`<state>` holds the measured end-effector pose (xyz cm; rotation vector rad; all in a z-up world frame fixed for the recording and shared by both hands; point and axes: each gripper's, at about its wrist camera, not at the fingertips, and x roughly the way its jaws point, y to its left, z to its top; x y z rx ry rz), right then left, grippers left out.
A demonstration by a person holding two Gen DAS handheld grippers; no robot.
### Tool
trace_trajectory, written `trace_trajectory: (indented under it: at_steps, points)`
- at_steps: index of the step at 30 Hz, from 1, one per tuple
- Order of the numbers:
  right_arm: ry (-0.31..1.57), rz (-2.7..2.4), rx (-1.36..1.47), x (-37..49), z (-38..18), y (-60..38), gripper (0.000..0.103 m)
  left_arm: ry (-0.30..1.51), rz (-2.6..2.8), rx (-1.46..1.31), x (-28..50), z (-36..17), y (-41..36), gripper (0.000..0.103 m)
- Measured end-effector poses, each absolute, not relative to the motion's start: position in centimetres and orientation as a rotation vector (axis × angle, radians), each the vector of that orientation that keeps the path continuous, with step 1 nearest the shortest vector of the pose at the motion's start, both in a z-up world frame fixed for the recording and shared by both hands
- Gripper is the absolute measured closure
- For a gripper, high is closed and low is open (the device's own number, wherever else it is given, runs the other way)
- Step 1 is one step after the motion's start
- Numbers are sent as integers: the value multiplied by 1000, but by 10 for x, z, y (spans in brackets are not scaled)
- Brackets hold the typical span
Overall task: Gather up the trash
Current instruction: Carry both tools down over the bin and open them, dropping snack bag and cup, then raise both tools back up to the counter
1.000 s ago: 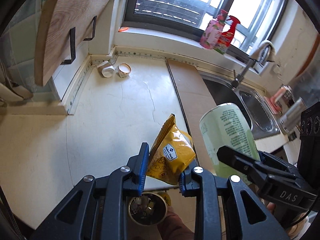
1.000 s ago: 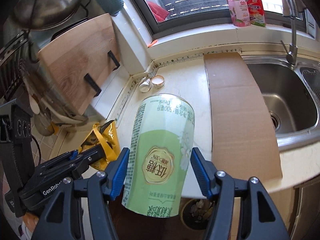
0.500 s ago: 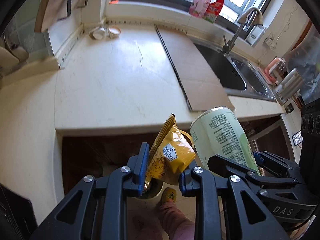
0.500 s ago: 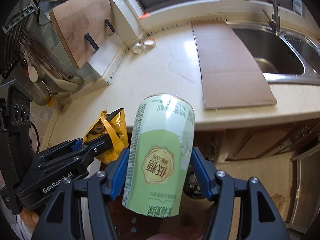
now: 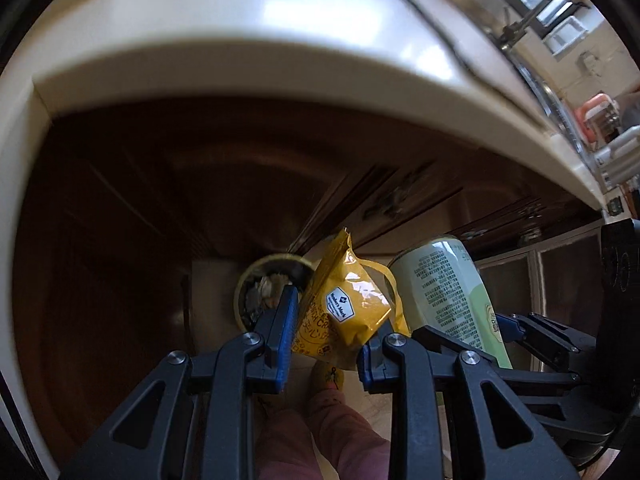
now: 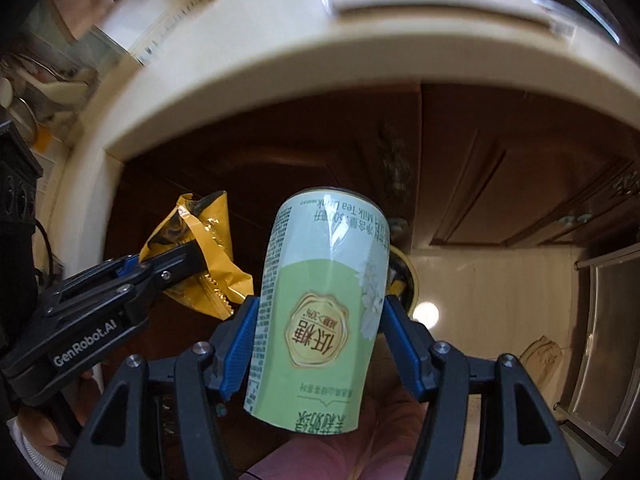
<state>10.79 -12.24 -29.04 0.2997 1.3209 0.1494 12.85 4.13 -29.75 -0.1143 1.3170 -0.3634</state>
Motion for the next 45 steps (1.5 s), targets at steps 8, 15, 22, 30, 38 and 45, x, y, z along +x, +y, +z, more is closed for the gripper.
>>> trace_trajectory:
  at_steps: [8,15,22,30,38,45]
  points:
    - [1425,138,246,127,-424,-123,41,1415,-314,-129,130,-431,35,79]
    - [1474,148,238,138,-520,-118,39,1430,-300,-118,139,-514,39,77]
    - [1495,161,257,148,-561,-117,37,1414,-300,-121,146,-536,40,38]
    - [1483,149,253,140,-536,-122,37,1422,-296,-88,138,-521,37,37]
    - [1469,119,292,126,-490,-133,37,1431,-298,-93,123,-476,46,37]
    - [1442,121,292,115,-426,-129,37,1398,-312,-98,117,-404,58,37]
